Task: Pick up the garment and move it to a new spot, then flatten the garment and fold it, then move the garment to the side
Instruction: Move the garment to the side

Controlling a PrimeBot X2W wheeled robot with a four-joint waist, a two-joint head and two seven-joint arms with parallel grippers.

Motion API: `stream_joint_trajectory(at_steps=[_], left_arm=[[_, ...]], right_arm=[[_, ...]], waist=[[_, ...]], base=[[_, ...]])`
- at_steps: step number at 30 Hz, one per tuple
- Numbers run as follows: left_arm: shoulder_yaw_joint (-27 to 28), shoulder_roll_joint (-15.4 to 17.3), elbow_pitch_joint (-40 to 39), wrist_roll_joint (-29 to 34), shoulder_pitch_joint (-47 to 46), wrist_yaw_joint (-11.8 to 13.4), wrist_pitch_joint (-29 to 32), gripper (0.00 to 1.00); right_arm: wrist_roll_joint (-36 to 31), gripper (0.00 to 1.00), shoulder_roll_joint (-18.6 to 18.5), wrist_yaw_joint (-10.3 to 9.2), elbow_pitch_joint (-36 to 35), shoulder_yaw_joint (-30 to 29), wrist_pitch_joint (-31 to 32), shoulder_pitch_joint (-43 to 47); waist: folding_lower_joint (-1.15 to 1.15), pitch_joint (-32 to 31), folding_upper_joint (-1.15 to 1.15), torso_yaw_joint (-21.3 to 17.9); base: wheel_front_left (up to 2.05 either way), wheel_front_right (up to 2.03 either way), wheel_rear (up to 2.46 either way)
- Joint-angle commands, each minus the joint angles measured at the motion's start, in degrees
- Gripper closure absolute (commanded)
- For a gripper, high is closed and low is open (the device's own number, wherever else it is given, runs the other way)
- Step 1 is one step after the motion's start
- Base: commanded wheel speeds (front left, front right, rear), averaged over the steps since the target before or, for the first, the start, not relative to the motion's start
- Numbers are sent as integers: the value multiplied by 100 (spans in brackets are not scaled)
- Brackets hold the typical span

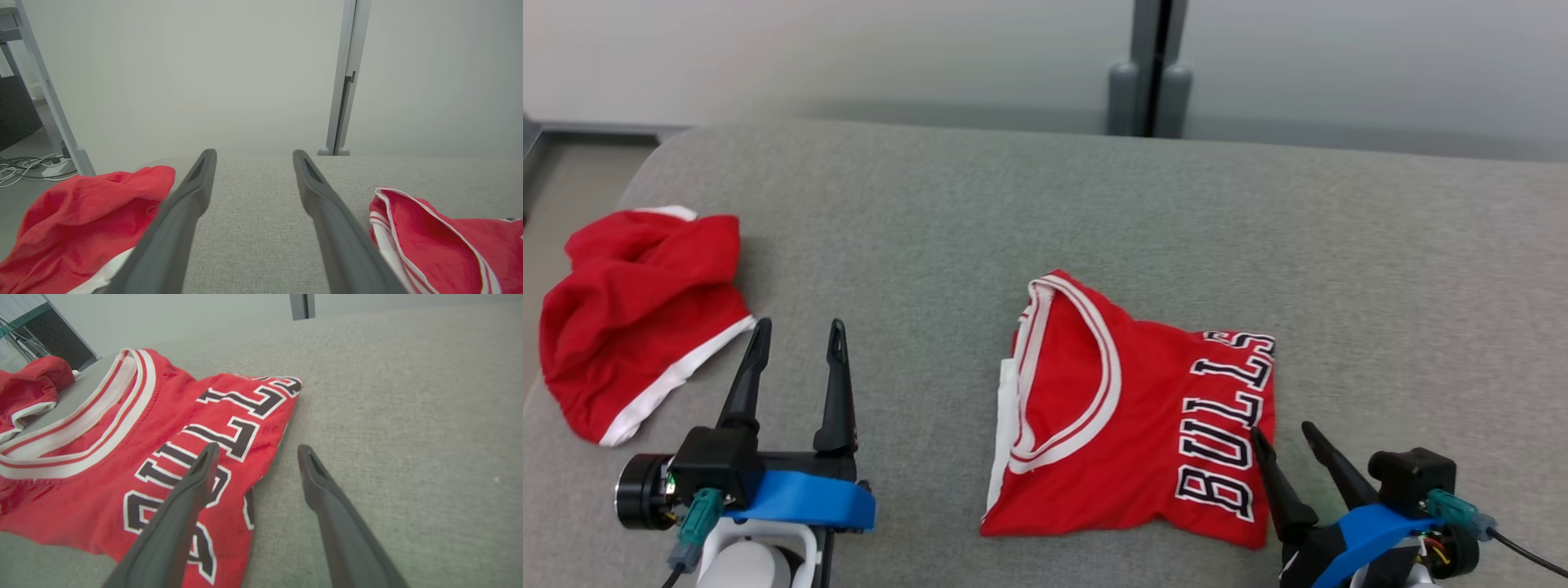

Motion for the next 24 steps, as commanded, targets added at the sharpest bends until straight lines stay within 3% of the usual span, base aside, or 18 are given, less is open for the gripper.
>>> stream_joint_trajectory(at_steps=[1,6,7,9,15,24], left_arm=[[38,-84,-51,92,-146,-66,-24,0],[162,-237,-78,273,-228,-193,-26,0],[189,-265,-82,306,-215,-209,-26,0],[259,-309,-91,372,-190,-257,-25,0],[392,-391,-148,562,-109,-368,-26,0],[503,-358,-337,756,71,-507,-26,0]], right_arm=[[57,0,9,3,315,33,-40,-184],[272,0,43,3,1040,198,-168,-506],[311,55,20,3,1161,257,-160,-531],[410,100,7,3,1327,391,-171,-563],[523,100,-164,0,1406,613,-490,-787],[785,100,-377,-3,1656,1056,-739,-1081]], waist=[[-2,312,-1,325],[-2,413,-1,408],[-2,423,-1,410],[-2,444,-1,389],[-2,460,-1,114],[-2,411,-1,-1016]], base=[[0,0,0],[0,0,0],[0,0,0],[0,0,0],[0,0,0],[0,0,0]])
